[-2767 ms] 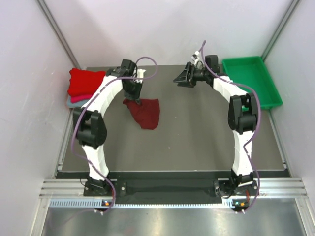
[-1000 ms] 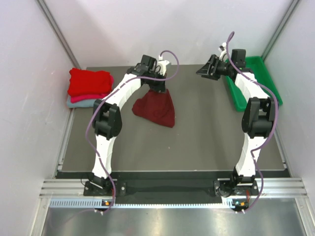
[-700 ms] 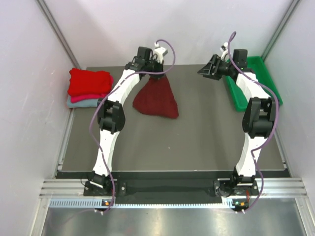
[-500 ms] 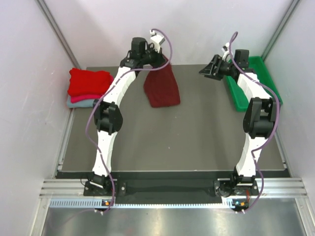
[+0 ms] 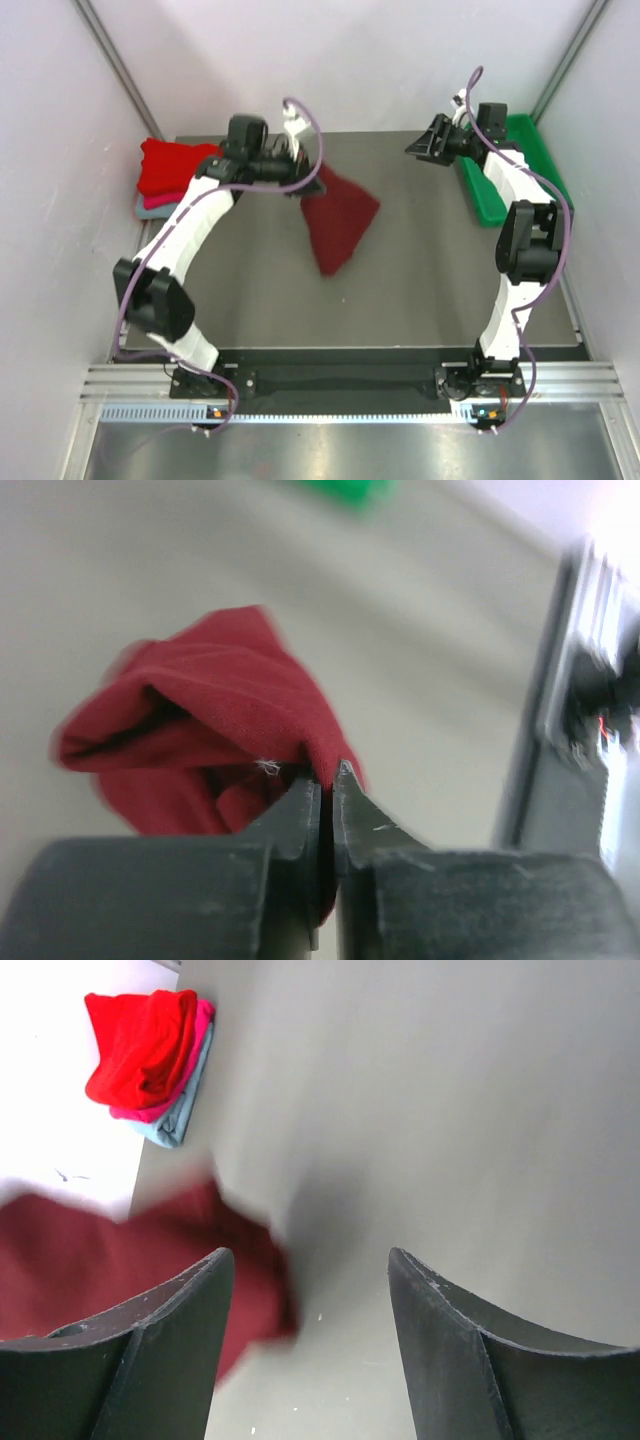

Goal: Fold and stack the t-shirts
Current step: Fold the tshirt

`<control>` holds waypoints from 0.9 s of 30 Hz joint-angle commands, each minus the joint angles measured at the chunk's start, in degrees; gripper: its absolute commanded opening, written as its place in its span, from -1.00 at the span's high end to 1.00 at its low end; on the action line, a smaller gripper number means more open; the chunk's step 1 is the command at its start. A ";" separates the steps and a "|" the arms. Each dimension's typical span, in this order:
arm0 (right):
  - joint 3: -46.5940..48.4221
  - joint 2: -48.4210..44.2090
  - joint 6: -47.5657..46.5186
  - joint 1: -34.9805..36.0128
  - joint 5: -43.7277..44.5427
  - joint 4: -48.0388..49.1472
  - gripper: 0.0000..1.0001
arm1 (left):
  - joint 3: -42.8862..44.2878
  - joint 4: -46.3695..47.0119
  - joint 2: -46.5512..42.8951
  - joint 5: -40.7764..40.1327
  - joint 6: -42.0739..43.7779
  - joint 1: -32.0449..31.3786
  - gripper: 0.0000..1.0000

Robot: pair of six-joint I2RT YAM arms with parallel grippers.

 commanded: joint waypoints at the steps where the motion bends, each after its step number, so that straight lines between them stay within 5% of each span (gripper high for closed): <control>1: -0.54 -3.71 -1.12 -0.63 -0.07 0.17 -0.29 | -11.40 -17.55 -7.09 -1.32 8.27 0.10 0.54; 5: -0.37 -3.18 -1.03 -0.20 -0.15 0.08 -0.28 | -16.27 -24.60 -11.75 -8.56 10.47 1.42 0.00; 17: -10.99 -5.20 -3.49 11.57 -4.46 -5.37 -0.29 | -10.30 -13.98 -0.54 -17.09 14.08 3.27 -0.08; 21: -17.75 -5.99 -1.22 14.74 -4.72 -5.81 -0.28 | -2.76 -10.90 9.66 -15.87 14.78 5.63 -0.10; 27: -22.51 -8.80 -4.10 15.89 -1.39 -12.12 -0.28 | 32.20 -25.65 35.50 -5.77 9.53 10.64 -0.13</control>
